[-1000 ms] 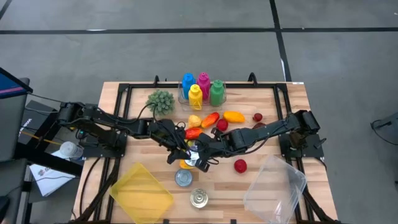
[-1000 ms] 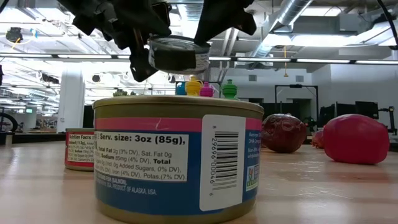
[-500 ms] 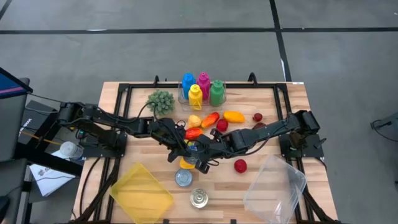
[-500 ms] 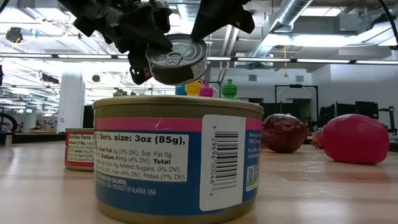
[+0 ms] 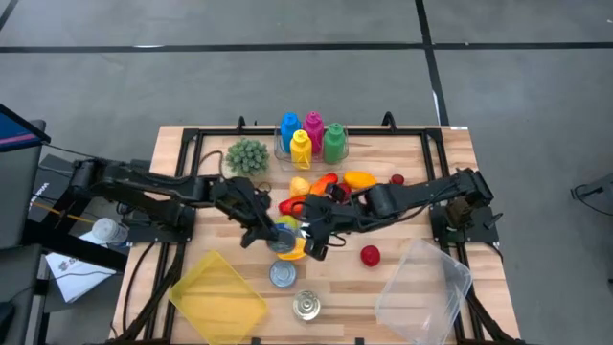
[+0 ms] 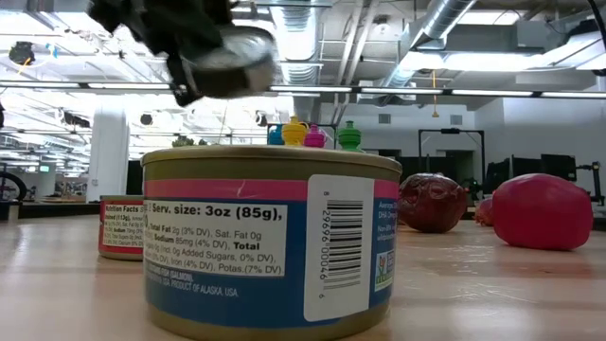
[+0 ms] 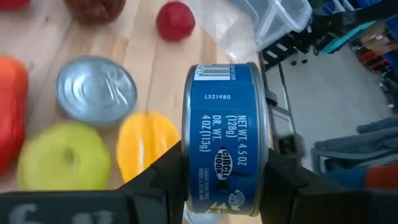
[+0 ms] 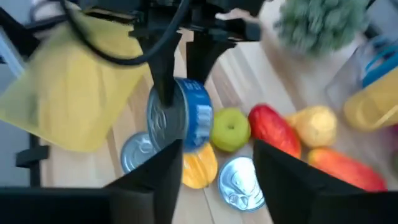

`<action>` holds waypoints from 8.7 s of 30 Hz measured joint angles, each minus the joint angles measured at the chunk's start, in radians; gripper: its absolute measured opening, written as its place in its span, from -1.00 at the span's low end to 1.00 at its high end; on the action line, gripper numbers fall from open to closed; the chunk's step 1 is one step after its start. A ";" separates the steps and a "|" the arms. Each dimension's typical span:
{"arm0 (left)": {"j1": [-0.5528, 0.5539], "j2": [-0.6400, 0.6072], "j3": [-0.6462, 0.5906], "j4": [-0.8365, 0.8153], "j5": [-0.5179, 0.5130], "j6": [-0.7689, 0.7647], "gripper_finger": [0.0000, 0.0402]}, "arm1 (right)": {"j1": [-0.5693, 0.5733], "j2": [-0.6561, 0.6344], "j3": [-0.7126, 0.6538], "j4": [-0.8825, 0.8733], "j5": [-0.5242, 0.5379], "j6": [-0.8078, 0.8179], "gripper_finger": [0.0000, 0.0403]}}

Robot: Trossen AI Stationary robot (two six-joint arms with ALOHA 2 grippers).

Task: Pick & Place Food Item
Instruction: Put the blue tuna can into the yellow bin, then put the red tuna can into the yellow bin

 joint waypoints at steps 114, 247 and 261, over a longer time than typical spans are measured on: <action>-0.758 -0.098 -0.329 0.008 -0.092 -0.808 0.39 | 0.259 -0.255 0.270 -0.526 0.389 0.021 -0.57; -0.131 0.363 0.245 -0.610 -0.369 -0.385 -1.00 | 0.325 -0.481 0.270 -0.564 0.303 -0.098 -0.57; -0.152 0.372 0.247 -0.481 -0.479 -0.245 -0.68 | 0.325 -0.481 0.270 -0.564 0.280 -0.102 -0.57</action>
